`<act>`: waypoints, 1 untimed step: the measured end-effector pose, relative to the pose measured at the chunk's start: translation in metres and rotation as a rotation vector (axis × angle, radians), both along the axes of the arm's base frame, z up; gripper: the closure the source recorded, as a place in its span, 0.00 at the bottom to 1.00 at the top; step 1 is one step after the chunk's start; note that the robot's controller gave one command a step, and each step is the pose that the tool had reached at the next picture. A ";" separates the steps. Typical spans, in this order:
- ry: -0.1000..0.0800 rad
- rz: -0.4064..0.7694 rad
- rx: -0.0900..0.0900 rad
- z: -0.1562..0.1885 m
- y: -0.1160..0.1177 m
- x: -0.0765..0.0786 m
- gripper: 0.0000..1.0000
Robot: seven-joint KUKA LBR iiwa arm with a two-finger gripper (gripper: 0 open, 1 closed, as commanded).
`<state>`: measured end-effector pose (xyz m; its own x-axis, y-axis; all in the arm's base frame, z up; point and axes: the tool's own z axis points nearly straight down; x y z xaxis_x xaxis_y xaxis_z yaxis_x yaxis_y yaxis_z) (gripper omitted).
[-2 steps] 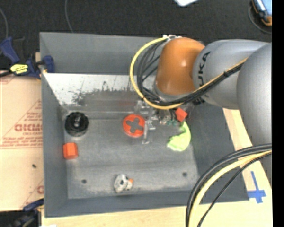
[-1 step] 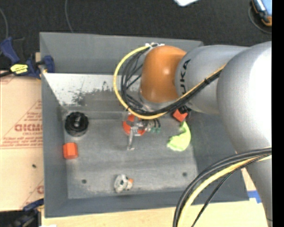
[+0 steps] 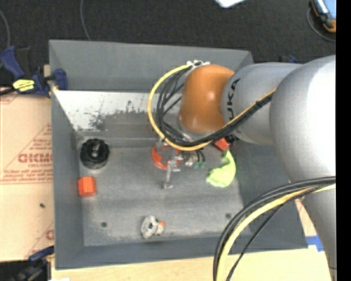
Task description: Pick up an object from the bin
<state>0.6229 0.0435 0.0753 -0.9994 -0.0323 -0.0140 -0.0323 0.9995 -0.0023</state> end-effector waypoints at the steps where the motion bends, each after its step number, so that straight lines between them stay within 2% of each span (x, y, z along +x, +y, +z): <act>1: 0.006 0.130 0.000 0.006 -0.021 -0.003 0.00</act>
Offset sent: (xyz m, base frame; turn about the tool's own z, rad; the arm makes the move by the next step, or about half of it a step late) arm 0.0045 -0.0246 -0.0053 -0.0423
